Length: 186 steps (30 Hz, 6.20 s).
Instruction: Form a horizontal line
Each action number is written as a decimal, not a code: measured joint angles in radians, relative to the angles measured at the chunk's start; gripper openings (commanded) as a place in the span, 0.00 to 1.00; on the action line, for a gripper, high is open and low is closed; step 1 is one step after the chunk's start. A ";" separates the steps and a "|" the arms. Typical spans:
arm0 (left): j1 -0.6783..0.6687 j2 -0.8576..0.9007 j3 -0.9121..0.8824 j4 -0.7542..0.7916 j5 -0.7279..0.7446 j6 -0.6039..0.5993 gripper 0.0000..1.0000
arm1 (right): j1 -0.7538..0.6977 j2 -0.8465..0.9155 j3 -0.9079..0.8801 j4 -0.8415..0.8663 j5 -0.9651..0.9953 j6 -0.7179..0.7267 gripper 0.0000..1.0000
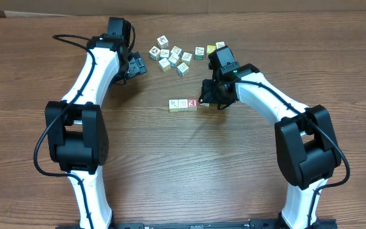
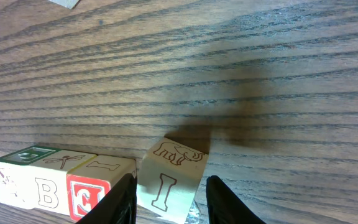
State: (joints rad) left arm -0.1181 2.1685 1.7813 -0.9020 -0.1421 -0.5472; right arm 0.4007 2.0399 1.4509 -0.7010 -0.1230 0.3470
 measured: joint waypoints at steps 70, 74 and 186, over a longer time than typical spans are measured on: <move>0.000 0.000 0.000 0.000 0.000 0.000 1.00 | 0.000 0.000 -0.037 0.109 0.111 0.046 0.32; 0.000 0.000 0.000 0.000 0.000 0.000 1.00 | 0.000 0.000 -0.037 0.108 0.080 0.046 0.31; 0.000 0.000 0.000 0.000 0.000 0.000 1.00 | -0.001 0.000 -0.037 0.059 0.195 0.076 0.21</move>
State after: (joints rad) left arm -0.1181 2.1685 1.7813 -0.9020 -0.1421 -0.5472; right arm 0.4000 2.0399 1.4136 -0.6422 0.0719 0.4229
